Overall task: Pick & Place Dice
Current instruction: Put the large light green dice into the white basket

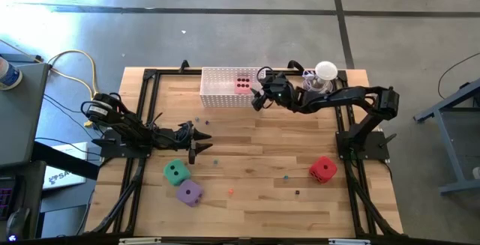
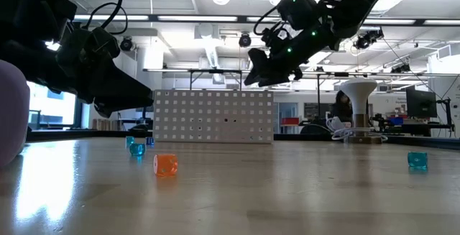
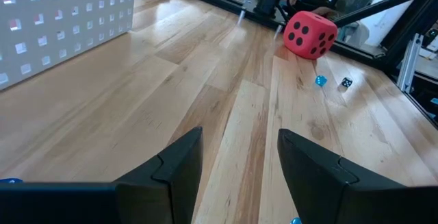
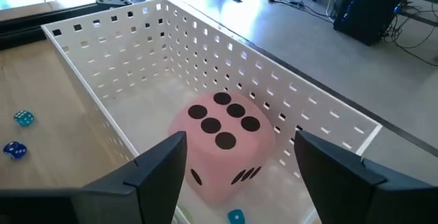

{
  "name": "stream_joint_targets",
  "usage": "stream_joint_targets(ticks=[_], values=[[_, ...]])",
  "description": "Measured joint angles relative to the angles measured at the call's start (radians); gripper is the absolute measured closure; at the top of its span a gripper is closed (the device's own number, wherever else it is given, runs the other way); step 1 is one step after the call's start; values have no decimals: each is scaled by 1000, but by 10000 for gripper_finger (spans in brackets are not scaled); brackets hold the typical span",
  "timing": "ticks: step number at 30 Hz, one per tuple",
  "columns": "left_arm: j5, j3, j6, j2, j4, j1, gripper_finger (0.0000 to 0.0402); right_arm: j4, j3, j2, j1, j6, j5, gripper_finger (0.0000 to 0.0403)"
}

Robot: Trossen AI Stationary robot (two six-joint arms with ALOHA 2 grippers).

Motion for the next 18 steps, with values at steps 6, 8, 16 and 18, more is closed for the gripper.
stream_joint_targets(ticks=[6, 8, 16, 18], values=[[0, 0, 6, 0, 0, 0, 218, 8, 0, -32, 20, -48, 0, 140], [0, 0, 17, 0, 0, 0, 218, 8, 0, -60, 41, -52, -3, 140], [0, 0, 42, 0, 7, 0, 218, 31, 0, -134, 214, -45, -80, 140], [0, 0, 46, 0, 15, 0, 218, 41, 0, -132, 269, -29, -88, 140]])
